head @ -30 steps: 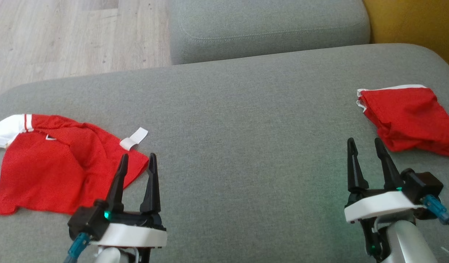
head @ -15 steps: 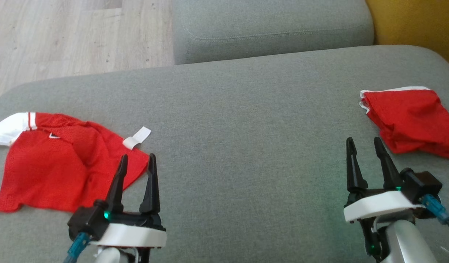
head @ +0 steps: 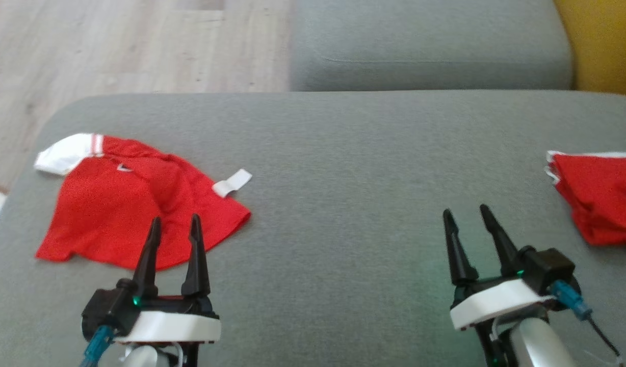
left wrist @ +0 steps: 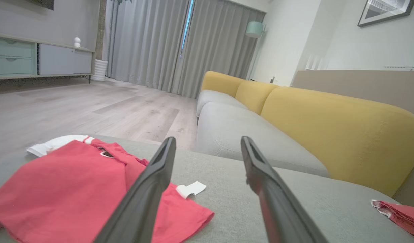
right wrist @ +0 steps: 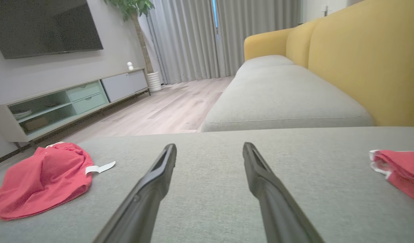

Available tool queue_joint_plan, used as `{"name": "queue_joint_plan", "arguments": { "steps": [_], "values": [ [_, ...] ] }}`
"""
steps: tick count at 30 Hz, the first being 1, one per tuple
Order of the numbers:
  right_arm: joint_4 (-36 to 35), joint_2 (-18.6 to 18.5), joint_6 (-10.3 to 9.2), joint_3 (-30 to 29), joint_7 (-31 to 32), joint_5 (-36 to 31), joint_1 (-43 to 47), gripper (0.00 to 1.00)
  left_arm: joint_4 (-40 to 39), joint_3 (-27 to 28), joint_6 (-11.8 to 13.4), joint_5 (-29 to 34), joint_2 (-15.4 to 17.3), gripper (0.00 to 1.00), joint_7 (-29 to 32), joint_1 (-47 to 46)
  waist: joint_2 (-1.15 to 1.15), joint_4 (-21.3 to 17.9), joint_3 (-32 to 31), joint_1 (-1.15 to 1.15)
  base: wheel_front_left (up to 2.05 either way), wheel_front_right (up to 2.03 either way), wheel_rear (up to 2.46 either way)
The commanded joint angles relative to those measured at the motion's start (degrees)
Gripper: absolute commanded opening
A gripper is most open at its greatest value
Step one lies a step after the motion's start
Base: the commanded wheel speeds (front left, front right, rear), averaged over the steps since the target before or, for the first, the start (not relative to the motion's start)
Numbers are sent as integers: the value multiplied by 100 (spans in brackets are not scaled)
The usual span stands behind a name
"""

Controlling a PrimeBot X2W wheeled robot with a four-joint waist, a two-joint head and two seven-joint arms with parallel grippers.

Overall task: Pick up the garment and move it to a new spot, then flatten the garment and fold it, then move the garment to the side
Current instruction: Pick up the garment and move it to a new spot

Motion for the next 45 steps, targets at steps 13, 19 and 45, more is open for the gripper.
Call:
{"name": "queue_joint_plan", "arguments": {
  "steps": [13, 19, 45],
  "values": [
    [-150, -11, 20, 598, -62, 190, -57, 100, -285, 372, 128, 132, 9, 100, -29, 80, 0, 682, -93, 0, 0, 0, 0],
    [-162, -11, 20, 650, -62, 206, -30, 100, -307, 396, 148, 121, 9, 100, -29, 106, 0, 702, -89, 0, 0, 0, 0],
    [-542, -10, 20, -40, -62, -220, -641, 100, 2805, 516, -202, 699, 1318, 100, 1489, -3046, 0, -130, 1430, 0, 0, 0, 0]
  ]
}}
